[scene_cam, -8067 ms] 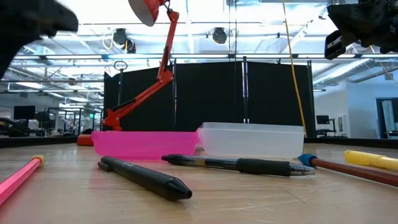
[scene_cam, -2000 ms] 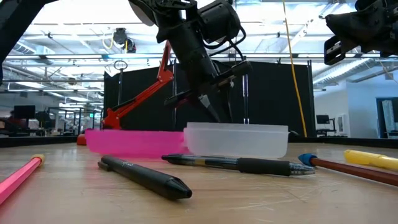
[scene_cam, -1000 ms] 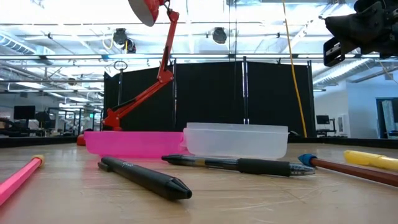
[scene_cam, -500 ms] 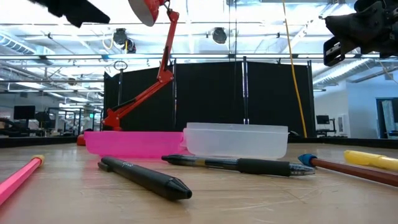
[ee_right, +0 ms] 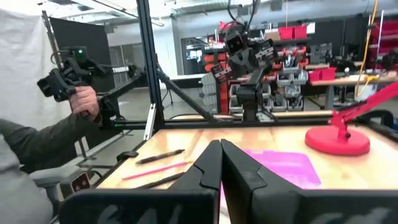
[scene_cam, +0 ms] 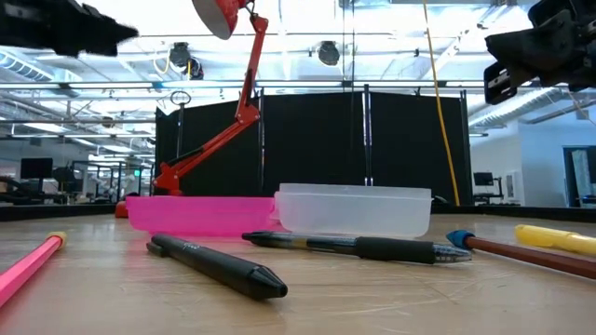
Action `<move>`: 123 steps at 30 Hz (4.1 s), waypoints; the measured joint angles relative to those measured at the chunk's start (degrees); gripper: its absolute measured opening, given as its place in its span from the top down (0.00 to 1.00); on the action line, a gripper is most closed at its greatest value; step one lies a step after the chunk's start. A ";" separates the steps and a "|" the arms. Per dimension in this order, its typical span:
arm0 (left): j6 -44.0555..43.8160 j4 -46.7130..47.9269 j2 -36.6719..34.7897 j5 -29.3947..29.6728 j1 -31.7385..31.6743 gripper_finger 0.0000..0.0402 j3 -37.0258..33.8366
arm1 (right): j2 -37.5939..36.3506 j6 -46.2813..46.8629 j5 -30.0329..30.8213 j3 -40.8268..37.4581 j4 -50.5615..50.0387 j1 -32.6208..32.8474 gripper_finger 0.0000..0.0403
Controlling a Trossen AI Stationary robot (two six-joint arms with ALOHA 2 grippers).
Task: Pick & place school supplies into a supply box
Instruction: Put the pink pen into the pink supply box
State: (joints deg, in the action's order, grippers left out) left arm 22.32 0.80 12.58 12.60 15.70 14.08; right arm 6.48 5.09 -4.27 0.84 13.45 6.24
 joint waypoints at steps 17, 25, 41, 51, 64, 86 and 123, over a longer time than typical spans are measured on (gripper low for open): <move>-1.19 0.80 -6.95 -9.26 -10.65 0.98 -10.74 | 1.79 -1.66 3.01 0.00 10.54 0.02 1.00; 1.37 -8.66 -7.00 0.23 -11.28 0.94 -12.80 | 11.56 1.49 17.07 7.90 5.93 1.82 1.00; 2.75 -9.92 -6.97 0.16 -11.23 0.90 -12.82 | 78.62 52.56 31.45 80.78 -66.85 21.13 1.00; 1.60 -10.48 -6.97 0.55 -11.23 0.90 -12.82 | 102.16 98.28 17.58 100.78 -82.32 30.99 1.00; 2.80 -11.85 -6.97 0.51 -11.23 0.90 -12.80 | 109.28 114.49 14.66 100.76 -93.06 35.96 1.00; 4.58 -12.90 -6.97 0.90 -11.23 0.90 -12.77 | 109.18 120.44 3.91 85.23 -83.50 36.80 0.54; -3.62 -9.23 -6.97 0.77 -11.23 0.90 -12.75 | 108.19 117.26 3.37 66.97 -59.39 47.76 0.90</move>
State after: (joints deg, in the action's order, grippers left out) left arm 18.70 -8.43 5.61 13.37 4.47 1.32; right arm 114.67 122.35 -0.90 67.81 -45.94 54.00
